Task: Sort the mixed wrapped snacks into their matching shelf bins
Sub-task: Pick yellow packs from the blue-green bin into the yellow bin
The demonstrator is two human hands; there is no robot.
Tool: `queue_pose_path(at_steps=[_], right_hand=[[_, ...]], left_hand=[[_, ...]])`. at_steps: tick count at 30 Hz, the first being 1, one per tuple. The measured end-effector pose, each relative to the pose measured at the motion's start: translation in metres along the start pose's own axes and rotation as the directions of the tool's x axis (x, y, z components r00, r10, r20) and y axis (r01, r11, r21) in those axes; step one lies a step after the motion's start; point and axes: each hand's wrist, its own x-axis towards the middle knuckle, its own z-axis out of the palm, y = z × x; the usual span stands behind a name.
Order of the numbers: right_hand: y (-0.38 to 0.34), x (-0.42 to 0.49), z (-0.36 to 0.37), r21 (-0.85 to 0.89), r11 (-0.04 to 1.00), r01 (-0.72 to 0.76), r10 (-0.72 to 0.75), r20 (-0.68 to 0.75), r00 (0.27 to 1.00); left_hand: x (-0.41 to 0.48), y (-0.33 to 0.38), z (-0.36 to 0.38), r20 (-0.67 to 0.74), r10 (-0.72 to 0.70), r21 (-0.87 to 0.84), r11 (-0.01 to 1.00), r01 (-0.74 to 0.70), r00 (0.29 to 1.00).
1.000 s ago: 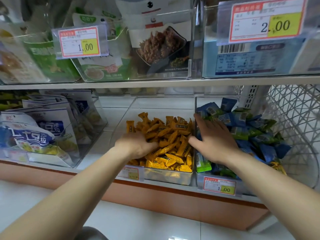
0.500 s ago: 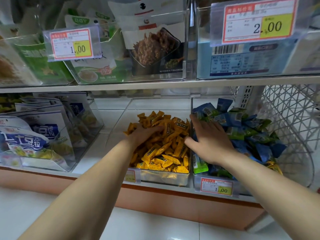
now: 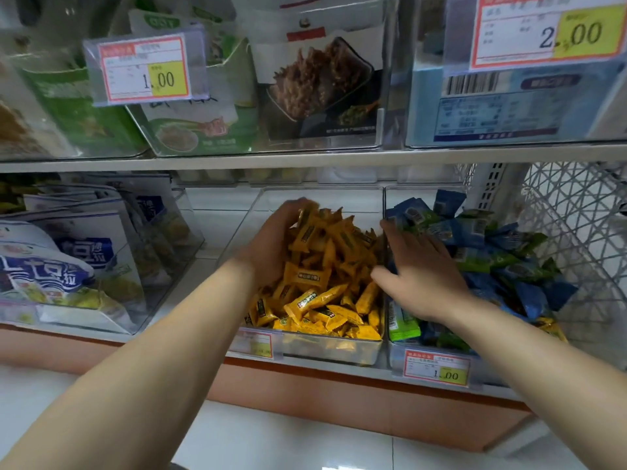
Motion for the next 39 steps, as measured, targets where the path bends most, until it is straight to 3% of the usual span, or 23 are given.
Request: queue_pose_path(at_steps=[3, 5, 8, 10, 13, 16, 18, 21, 27, 34, 39], right_hand=[[0.001, -0.001, -0.001, 0.005, 1.0, -0.003, 0.003, 0.016, 1.0], [0.002, -0.002, -0.002, 0.006, 1.0, -0.001, 0.001, 0.024, 1.0], [0.003, -0.003, -0.002, 0.007, 1.0, 0.004, -0.004, 0.032, 0.999], [0.003, -0.003, -0.002, 0.002, 1.0, 0.01, -0.01, 0.027, 1.0], [0.003, -0.002, -0.001, -0.002, 1.0, 0.012, -0.012, 0.022, 1.0], [0.003, -0.001, 0.0, -0.006, 1.0, 0.014, -0.014, 0.023, 1.0], [0.004, -0.001, 0.0, -0.005, 1.0, 0.012, -0.012, 0.027, 1.0], [0.003, -0.001, 0.0, -0.009, 1.0, 0.014, -0.014, 0.021, 1.0], [0.0, 0.001, -0.001, 0.003, 1.0, 0.009, -0.009, 0.021, 1.0], [0.0, 0.001, -0.002, -0.015, 1.0, 0.012, -0.011, 0.019, 1.0], [0.003, 0.0, -0.001, -0.009, 1.0, 0.013, -0.013, 0.03, 0.999]], left_hand=[[-0.007, 0.02, 0.008, -0.039, -0.017, 0.227, 0.973, 0.026, 0.999], [-0.014, 0.025, 0.003, -0.139, -0.019, 0.419, 0.905, 0.076, 0.99], [-0.023, 0.017, -0.016, -0.312, 0.121, 0.555, 0.828, 0.077, 0.942], [-0.024, 0.005, -0.026, -0.344, 0.17, 0.665, 0.739, 0.112, 0.923], [-0.017, -0.012, -0.022, -0.309, 0.024, 0.713, 0.668, 0.214, 0.951], [-0.003, -0.016, -0.011, -0.322, -0.102, 0.763, 0.561, 0.322, 0.941], [0.006, -0.017, -0.002, -0.303, -0.166, 0.768, 0.541, 0.343, 0.938], [0.014, -0.024, 0.007, -0.303, -0.136, 0.73, 0.604, 0.322, 0.943], [0.016, -0.041, 0.005, -0.225, -0.067, 0.508, 0.843, 0.175, 0.972], [0.011, -0.018, 0.014, -0.078, 0.098, 0.412, 0.909, -0.058, 0.992], [0.001, 0.011, -0.003, -0.076, 0.087, 0.334, 0.941, -0.056, 0.993]])
